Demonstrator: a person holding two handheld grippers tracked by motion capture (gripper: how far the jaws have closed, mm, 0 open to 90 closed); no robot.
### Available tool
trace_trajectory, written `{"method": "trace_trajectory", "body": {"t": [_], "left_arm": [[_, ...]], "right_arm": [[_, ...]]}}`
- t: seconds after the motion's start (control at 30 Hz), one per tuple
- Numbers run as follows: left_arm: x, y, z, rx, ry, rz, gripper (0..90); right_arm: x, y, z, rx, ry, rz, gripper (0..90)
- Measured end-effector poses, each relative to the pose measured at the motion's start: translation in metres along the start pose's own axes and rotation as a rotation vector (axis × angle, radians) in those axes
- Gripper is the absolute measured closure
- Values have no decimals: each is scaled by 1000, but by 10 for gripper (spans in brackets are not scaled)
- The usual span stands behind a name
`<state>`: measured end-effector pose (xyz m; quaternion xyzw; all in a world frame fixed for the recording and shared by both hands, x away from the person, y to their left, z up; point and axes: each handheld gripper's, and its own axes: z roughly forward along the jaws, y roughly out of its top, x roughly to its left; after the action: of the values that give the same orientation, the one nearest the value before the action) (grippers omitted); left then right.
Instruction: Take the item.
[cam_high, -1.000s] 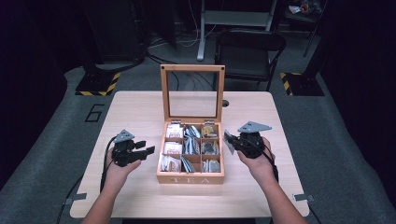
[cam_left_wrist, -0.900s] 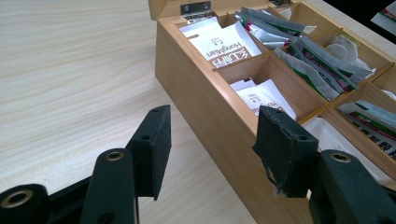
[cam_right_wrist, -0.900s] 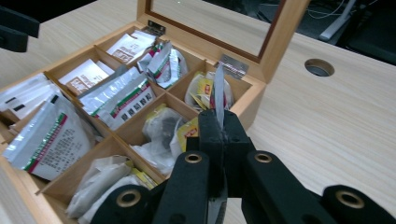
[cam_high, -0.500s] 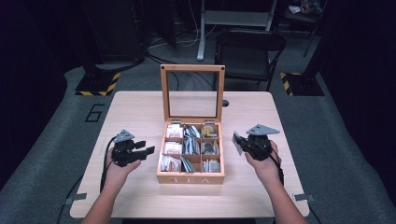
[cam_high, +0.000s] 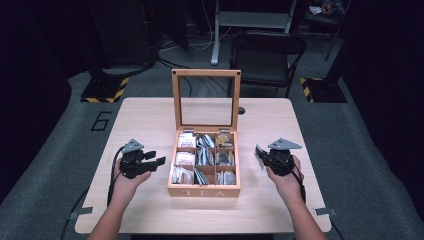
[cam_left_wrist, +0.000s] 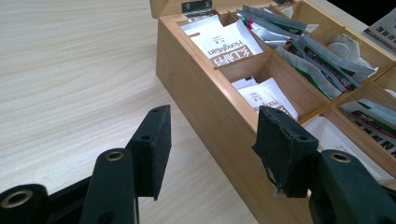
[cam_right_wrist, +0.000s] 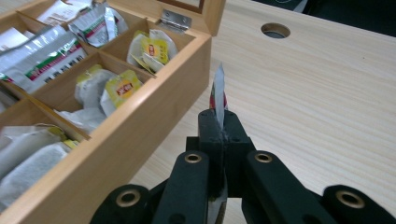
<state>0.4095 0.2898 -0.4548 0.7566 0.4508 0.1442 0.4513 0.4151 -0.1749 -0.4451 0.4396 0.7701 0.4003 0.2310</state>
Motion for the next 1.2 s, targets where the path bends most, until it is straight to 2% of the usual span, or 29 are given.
{"method": "trace_trajectory", "body": {"t": [0.17, 0.53, 0.87, 1.0, 1.07, 1.2], "left_arm": [[0, 0, 1, -7, 3, 2, 456], [1, 0, 0, -5, 3, 4, 455], [1, -1, 0, -8, 6, -1, 456], [2, 0, -1, -5, 1, -4, 456], [2, 0, -1, -1, 0, 0, 456], [1, 0, -1, -3, 2, -1, 456]], "right_arm": [[-4, -6, 3, 9, -24, 3, 894], [-9, -18, 6, 32, -87, -21, 890], [-1, -27, 22, 82, -76, -67, 864], [-1, -28, 23, 81, -66, -64, 848], [0, -29, 25, 78, -54, -35, 829], [1, -30, 26, 83, -38, -31, 796]]}}
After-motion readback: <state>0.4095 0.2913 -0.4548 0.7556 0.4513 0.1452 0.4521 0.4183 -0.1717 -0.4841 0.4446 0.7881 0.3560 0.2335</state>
